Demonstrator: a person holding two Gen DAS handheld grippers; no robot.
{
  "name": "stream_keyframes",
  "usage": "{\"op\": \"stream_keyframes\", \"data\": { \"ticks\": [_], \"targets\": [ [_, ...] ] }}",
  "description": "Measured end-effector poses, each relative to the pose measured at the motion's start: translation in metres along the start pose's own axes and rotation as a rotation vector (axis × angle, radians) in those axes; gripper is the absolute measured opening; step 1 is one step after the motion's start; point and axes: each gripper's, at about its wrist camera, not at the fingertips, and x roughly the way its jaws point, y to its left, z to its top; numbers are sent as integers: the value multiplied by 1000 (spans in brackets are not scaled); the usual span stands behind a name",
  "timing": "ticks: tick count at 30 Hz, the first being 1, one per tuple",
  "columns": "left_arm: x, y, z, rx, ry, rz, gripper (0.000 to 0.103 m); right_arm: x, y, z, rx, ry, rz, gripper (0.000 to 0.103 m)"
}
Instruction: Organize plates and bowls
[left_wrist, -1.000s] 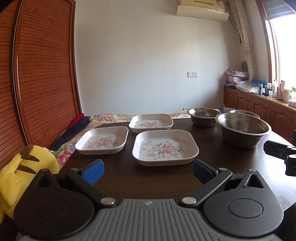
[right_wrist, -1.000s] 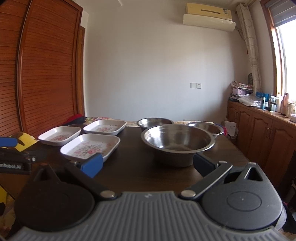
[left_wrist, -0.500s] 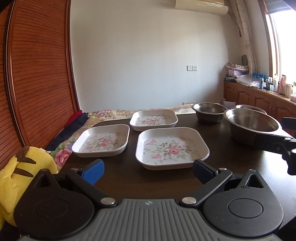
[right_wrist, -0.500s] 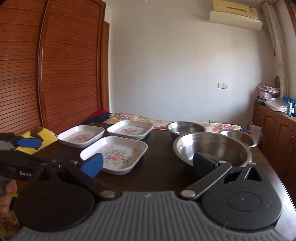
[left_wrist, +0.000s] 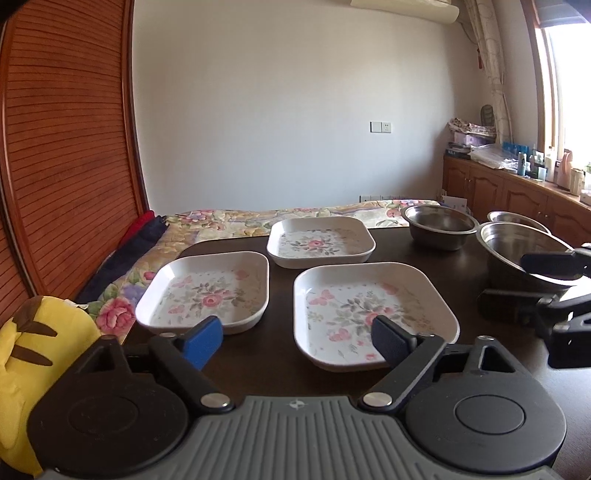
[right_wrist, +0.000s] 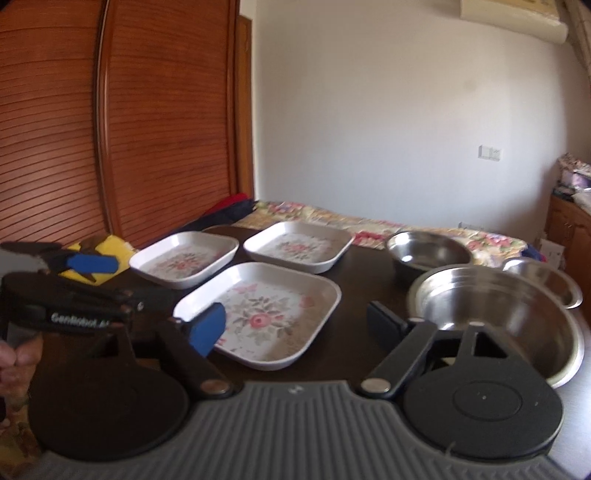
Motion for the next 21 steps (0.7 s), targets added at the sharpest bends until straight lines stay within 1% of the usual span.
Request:
{"op": "stream_keyframes", "data": {
  "ticks": [1, 3, 4, 5, 9, 10, 11, 12, 14, 15, 18, 21],
  "targets": [
    [4, 2, 1, 0, 3, -5, 83, 4, 0, 0, 0, 10, 4, 74],
    [12, 4, 3, -2, 12, -19, 76, 11, 0, 1, 3, 28, 6, 70],
    [16, 6, 3, 0, 18, -25, 74, 15, 0, 2, 6, 37, 2, 66],
    [20, 6, 4, 4, 24, -30, 69, 18, -1, 2, 11, 48, 2, 62],
    [35, 11, 4, -4, 49, -54, 59, 28, -1, 0, 2, 89, 10, 57],
    [38, 13, 4, -6, 54, -57, 58, 30, -1, -1, -5, 97, 10, 54],
    [41, 14, 4, -6, 58, -61, 55, 31, -1, -1, -6, 104, 9, 54],
    [44, 15, 4, -7, 63, -67, 53, 33, -1, -1, -4, 110, 7, 53],
    [51, 16, 3, -9, 78, -84, 50, 37, -3, -1, 6, 126, 6, 47],
    [54, 16, 3, -9, 86, -91, 48, 40, -5, -1, 10, 136, 6, 45],
    [62, 17, 2, -5, 103, -101, 46, 46, -5, -3, 14, 160, 10, 40],
    [67, 18, 2, -4, 113, -109, 42, 51, -4, -3, 6, 174, 5, 39]
  ]
}}
